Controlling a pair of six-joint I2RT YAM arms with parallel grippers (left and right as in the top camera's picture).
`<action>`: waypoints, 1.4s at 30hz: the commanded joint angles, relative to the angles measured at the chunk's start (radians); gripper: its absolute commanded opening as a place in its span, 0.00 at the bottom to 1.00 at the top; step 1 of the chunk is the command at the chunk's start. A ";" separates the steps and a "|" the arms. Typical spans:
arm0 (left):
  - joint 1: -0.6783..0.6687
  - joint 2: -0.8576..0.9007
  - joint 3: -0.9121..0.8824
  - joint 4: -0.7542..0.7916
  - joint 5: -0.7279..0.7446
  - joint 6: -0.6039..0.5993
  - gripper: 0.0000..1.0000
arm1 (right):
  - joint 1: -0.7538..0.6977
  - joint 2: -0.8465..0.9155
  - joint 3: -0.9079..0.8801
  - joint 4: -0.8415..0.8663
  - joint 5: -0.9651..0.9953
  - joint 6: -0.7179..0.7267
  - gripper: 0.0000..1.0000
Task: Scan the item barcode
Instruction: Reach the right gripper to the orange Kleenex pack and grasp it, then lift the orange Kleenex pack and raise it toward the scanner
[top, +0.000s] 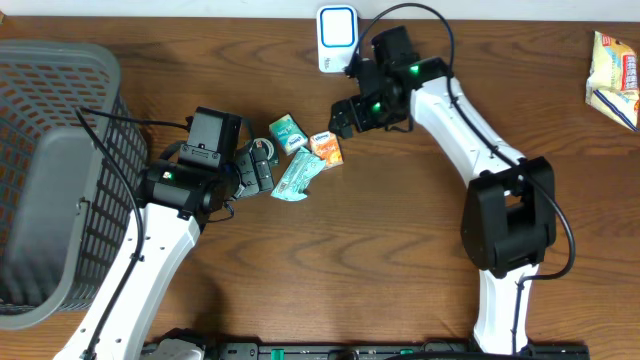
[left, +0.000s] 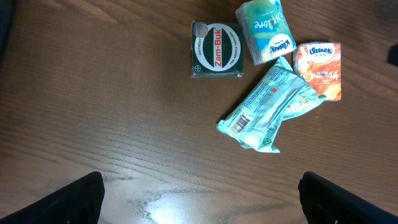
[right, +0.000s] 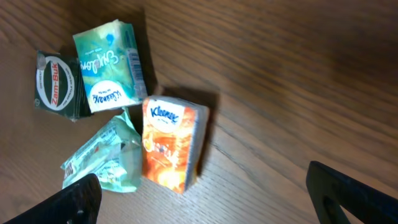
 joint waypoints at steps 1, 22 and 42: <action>0.002 -0.002 0.013 -0.003 -0.002 -0.001 0.98 | 0.034 0.012 -0.034 0.012 0.047 0.063 0.98; 0.002 -0.002 0.013 -0.003 -0.002 -0.001 0.98 | 0.041 0.012 -0.378 0.358 -0.178 0.246 0.36; 0.002 -0.002 0.013 -0.003 -0.002 -0.001 0.98 | -0.217 -0.048 -0.376 0.333 -0.986 -0.001 0.01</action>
